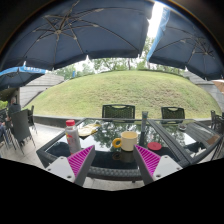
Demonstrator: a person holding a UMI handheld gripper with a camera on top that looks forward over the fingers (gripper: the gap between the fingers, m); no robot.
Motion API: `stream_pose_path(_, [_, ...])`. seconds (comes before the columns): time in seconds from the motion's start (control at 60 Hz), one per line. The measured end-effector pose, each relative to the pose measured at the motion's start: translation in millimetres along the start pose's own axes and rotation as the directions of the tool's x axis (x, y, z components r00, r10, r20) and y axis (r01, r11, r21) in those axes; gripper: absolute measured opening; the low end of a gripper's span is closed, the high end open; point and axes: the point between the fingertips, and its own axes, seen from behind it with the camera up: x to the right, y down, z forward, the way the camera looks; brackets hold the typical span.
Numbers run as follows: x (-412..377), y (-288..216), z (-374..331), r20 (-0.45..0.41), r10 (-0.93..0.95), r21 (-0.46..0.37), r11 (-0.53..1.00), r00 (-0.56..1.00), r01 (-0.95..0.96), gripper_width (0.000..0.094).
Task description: Pour water
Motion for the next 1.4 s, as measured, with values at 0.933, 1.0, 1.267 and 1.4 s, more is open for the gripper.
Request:
stream_pose_path(0.933, [-181.5, 23.1, 141.0, 0.278, 0.008, -0.029, 1.0, 0.961, 0.0, 0.0814])
stream_pose_path(1.0, [-189.7, 20.6, 162.9, 0.248, -0.023, -0.018, 0.999, 0.968, 0.028, 0.0811])
stream_pose_path(1.267, [-183.3, 14.1, 206.9, 0.149, -0.024, 0.058, 0.998, 0.989, 0.016, 0.0416])
stream_pose_path(1.4, [-187.2, 12.8, 215.2, 0.158, -0.012, 0.065, 0.998, 0.987, 0.001, 0.0341])
